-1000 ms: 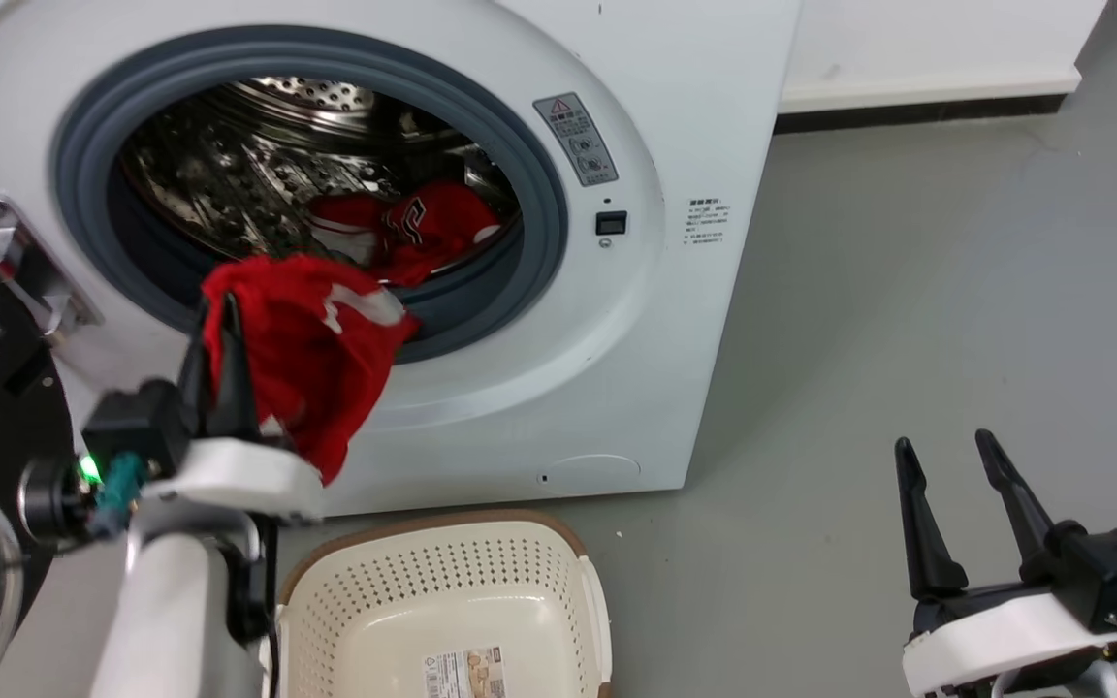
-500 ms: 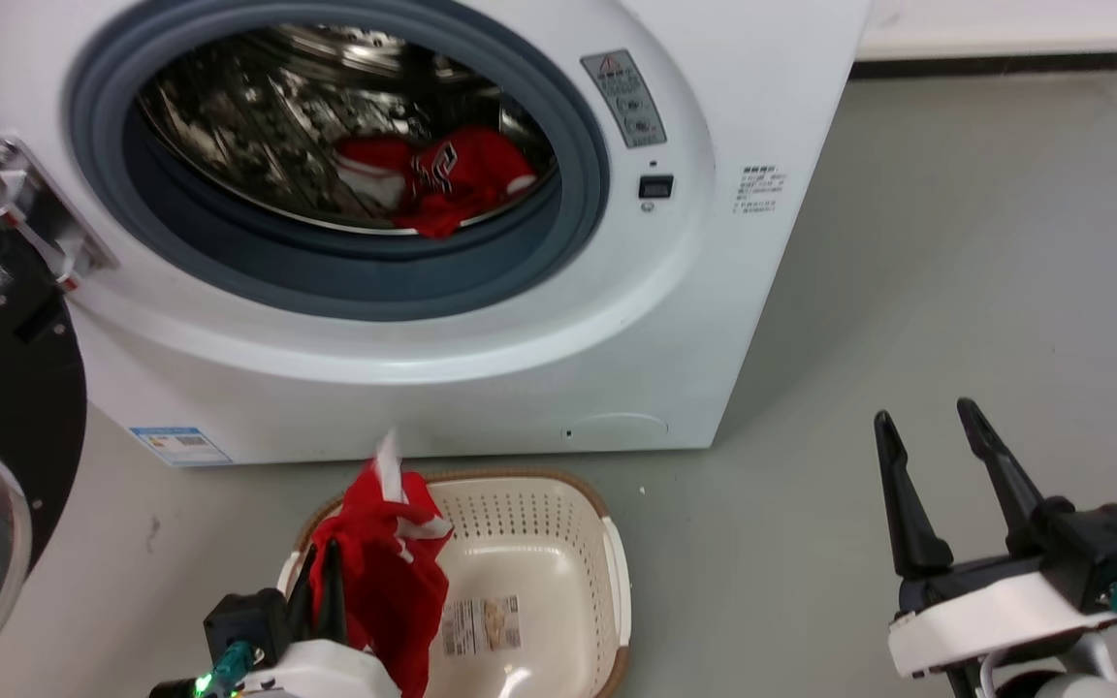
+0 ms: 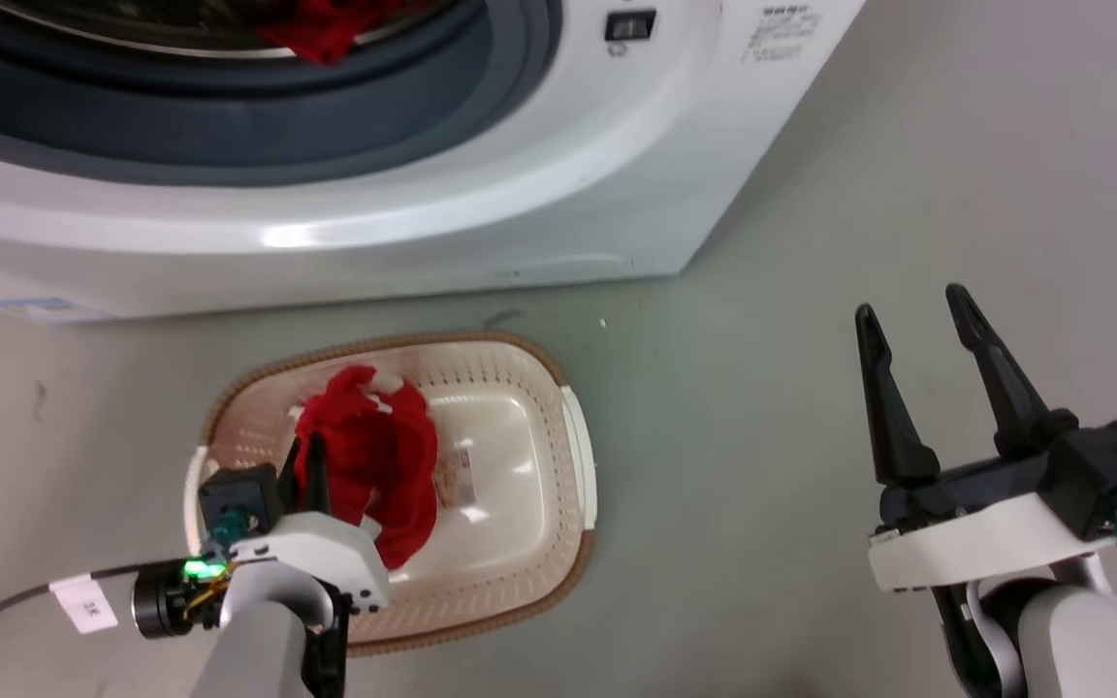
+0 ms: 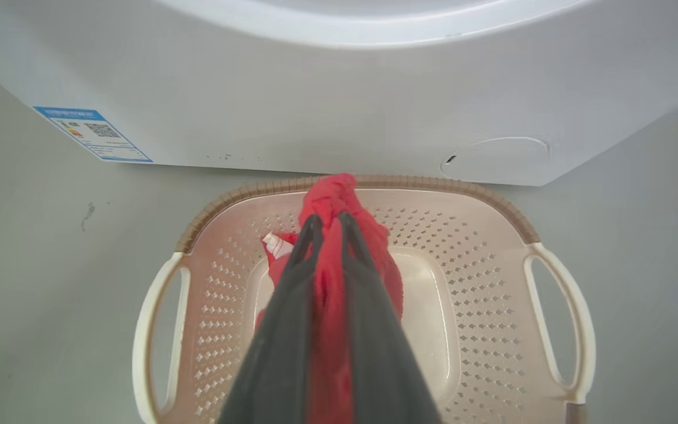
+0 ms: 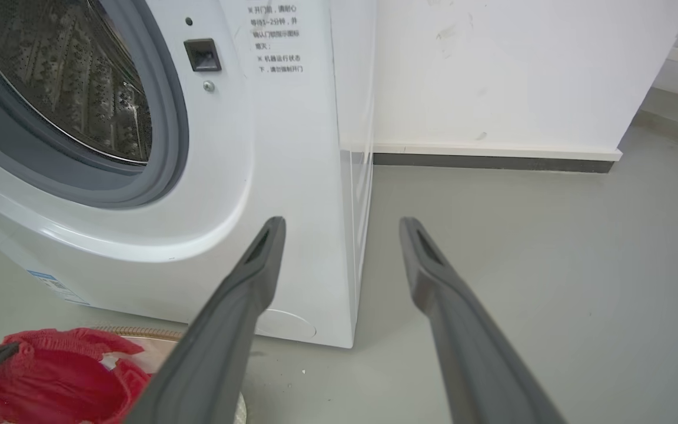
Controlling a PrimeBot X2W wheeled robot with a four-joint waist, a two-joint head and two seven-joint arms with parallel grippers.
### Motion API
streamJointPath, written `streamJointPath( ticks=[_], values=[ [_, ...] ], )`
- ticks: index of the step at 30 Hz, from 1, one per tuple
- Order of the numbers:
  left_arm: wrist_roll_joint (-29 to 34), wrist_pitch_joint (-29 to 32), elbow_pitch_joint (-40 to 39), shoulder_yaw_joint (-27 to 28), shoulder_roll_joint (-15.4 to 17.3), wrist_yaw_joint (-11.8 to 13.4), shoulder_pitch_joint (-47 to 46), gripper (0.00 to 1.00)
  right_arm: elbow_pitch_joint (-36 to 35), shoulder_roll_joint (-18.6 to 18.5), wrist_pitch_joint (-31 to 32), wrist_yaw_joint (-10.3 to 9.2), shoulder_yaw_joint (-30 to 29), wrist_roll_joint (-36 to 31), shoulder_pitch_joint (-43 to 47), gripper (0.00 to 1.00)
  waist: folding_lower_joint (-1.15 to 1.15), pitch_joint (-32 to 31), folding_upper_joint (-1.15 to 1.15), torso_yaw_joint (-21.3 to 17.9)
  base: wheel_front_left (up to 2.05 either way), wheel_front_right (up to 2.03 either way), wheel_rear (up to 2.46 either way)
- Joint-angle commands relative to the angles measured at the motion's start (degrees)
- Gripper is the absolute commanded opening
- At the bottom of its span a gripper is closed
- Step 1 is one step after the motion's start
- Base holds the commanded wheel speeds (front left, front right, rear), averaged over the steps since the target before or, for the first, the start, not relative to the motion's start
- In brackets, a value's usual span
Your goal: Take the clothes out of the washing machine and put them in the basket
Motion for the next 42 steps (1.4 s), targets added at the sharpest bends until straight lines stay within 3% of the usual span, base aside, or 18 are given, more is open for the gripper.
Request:
streamJointPath(
  ticks=[1, 8, 19, 21, 22, 23, 29, 30, 32, 42],
  values=[
    [0.5, -0.1, 2.1, 0.6, 0.7, 0.0, -2.5, 0.0, -0.3, 0.1, -0.3, -0.04, 0.5, -0.1, -1.8, 1.0, -0.01, 6.9, 0.0, -2.8, 0.0, 0.0, 0.0],
    [-0.2, -0.1, 15.9, 3.7, 2.8, 0.3, -12.3, 0.0, 1.3, 0.1, -2.1, -0.05, 3.7, 0.6, -6.5, 1.0, -0.01, 16.1, 0.0, -5.1, 0.0, 0.0, 0.0],
    [0.0, -0.1, 25.3, 4.3, 3.4, -0.5, -17.4, 0.02, 3.8, 0.1, -4.0, -0.04, 5.8, 1.1, -10.2, 1.0, -0.01, 20.1, 0.0, -6.0, 0.0, 0.0, 0.0],
    [-0.1, -0.1, 26.7, 4.1, 3.2, -1.0, -17.8, 0.54, 4.4, 0.1, -4.2, -0.05, 5.7, 1.0, -10.4, 1.0, -0.01, 19.5, 0.0, -5.9, 0.0, 0.0, 0.0],
    [-0.1, -0.1, 26.9, 4.1, 3.1, -1.1, -18.0, 0.96, 4.7, 0.1, -4.3, -0.05, 5.5, 0.9, -10.6, 1.0, -0.01, 18.9, 0.0, -5.7, 0.0, 0.0, 0.0],
    [0.0, -0.1, 27.1, 4.0, 2.9, -1.2, -18.1, 1.0, 5.1, 0.1, -4.5, -0.05, 5.3, 0.8, -10.5, 1.0, -0.01, 18.1, 0.0, -5.5, 0.0, 0.0, 0.0],
    [-0.4, -0.1, 26.5, 4.2, 1.5, -1.7, -14.5, 1.0, 6.8, 0.1, -4.9, -0.05, 4.4, 0.3, -8.2, 1.0, -0.01, 10.2, 0.0, -3.6, 0.0, 0.0, 0.0],
    [-0.7, -0.1, 25.2, 4.5, 0.8, -2.1, -12.1, 1.0, 7.1, 0.1, -4.7, -0.04, 3.6, 0.0, -6.9, 1.0, -0.01, 5.4, 0.0, -2.4, 0.0, 0.0, 0.0],
    [-0.7, -0.1, 24.0, 4.5, 0.3, -2.4, -10.3, 1.0, 6.9, 0.1, -4.2, -0.04, 2.8, -0.2, -5.8, 1.0, -0.01, 2.5, 0.0, -1.5, 0.0, 0.0, 0.0],
    [-2.9, -0.1, 14.2, 3.0, -0.8, -3.3, -1.6, 1.0, 4.4, 0.1, -1.2, -0.04, -0.8, -1.1, 0.1, 1.0, -0.01, -8.1, 0.0, 3.3, 0.0, 0.0, 0.0]
  ],
)
